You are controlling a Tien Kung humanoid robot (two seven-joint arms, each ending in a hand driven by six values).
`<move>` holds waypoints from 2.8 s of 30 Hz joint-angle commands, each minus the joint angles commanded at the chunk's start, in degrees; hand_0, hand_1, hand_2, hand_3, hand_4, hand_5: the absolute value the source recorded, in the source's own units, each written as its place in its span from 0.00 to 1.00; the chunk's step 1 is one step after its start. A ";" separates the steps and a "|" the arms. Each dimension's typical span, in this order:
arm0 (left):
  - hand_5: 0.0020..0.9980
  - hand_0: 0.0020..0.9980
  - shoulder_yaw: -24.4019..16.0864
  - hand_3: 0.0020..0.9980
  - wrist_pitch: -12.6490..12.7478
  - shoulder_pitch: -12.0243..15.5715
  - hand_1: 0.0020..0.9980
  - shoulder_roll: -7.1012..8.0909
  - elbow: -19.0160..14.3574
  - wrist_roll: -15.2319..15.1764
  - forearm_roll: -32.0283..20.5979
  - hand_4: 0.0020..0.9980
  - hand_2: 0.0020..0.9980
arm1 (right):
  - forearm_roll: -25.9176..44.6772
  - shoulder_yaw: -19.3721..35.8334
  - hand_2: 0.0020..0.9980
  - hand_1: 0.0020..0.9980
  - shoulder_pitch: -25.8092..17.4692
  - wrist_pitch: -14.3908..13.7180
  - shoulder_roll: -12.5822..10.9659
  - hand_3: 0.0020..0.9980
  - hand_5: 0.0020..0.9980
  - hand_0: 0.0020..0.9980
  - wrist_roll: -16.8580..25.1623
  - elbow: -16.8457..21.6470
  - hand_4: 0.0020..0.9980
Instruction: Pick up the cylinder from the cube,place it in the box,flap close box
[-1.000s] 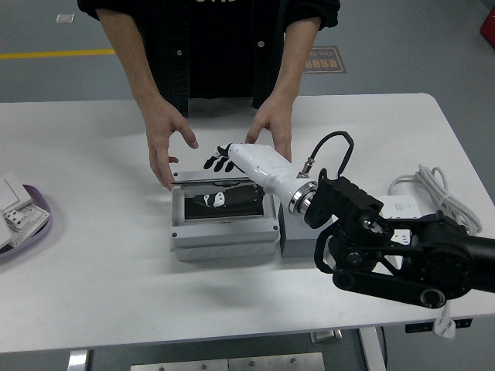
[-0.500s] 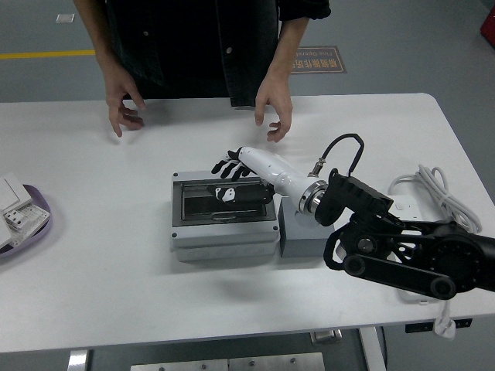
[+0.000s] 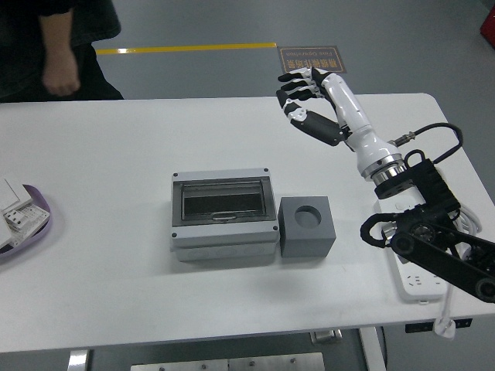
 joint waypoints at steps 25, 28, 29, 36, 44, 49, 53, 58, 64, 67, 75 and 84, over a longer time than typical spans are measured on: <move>0.30 0.51 4.12 0.60 1.75 0.68 0.56 -0.32 0.89 -2.44 -7.31 0.71 0.57 | 28.87 19.58 0.65 0.62 -18.89 1.02 1.82 0.65 0.48 0.61 25.10 -7.99 0.71; 0.30 0.51 4.82 0.60 2.13 0.79 0.56 -0.49 1.13 -2.78 -9.40 0.71 0.57 | 29.55 20.97 0.65 0.62 -20.03 1.24 1.81 0.65 0.48 0.61 25.67 -8.01 0.71; 0.30 0.51 4.92 0.60 2.19 0.84 0.56 -0.48 1.20 -2.81 -9.82 0.71 0.57 | 29.61 21.61 0.65 0.62 -20.51 1.35 1.82 0.65 0.48 0.61 25.74 -7.95 0.71; 0.30 0.51 4.57 0.60 2.36 1.43 0.56 -0.13 1.51 -2.68 -10.44 0.71 0.57 | 30.87 24.50 0.64 0.62 -23.31 1.92 1.64 0.65 0.48 0.60 26.34 -7.92 0.73; 0.29 0.52 3.29 0.60 2.24 1.86 0.56 -0.21 1.53 -2.00 -9.24 0.72 0.57 | 31.98 25.02 0.65 0.63 -24.61 2.20 1.83 0.67 0.49 0.62 27.46 -8.26 0.80; 0.28 0.52 2.75 0.60 2.21 2.28 0.56 -0.29 1.56 -1.61 -8.75 0.71 0.57 | 32.99 24.14 0.65 0.63 -24.44 2.48 2.14 0.67 0.48 0.61 28.43 -8.64 0.80; 0.28 0.52 2.60 0.60 2.24 2.67 0.56 -0.43 1.57 -1.39 -8.73 0.71 0.57 | 33.53 22.98 0.65 0.63 -24.21 2.70 2.16 0.67 0.48 0.61 28.73 -8.92 0.80; 0.28 0.52 2.64 0.60 2.39 2.85 0.56 -0.59 1.62 -1.35 -8.95 0.71 0.57 | 33.79 22.35 0.65 0.63 -24.26 2.46 2.20 0.67 0.48 0.61 30.30 -8.63 0.80; 0.28 0.52 2.57 0.60 2.50 2.96 0.56 -0.68 1.63 -1.23 -8.94 0.71 0.57 | 34.42 21.96 0.64 0.63 -24.34 2.56 1.56 0.67 0.49 0.61 31.85 -8.30 0.81; 0.28 0.52 2.37 0.60 2.47 3.05 0.56 -0.62 1.62 -1.09 -8.67 0.71 0.57 | 35.25 21.38 0.63 0.62 -24.41 2.72 1.38 0.65 0.49 0.60 32.74 -8.36 0.84; 0.28 0.52 1.95 0.60 2.13 2.85 0.56 -0.02 1.54 -0.92 -7.73 0.71 0.57 | 38.13 19.44 0.62 0.62 -24.88 3.08 2.00 0.64 0.49 0.60 35.06 -9.08 0.84; 0.28 0.52 1.63 0.60 1.73 3.20 0.56 0.43 1.42 -0.76 -6.93 0.71 0.57 | 39.42 17.68 0.61 0.61 -25.52 3.34 2.38 0.63 0.49 0.60 36.19 -9.42 0.84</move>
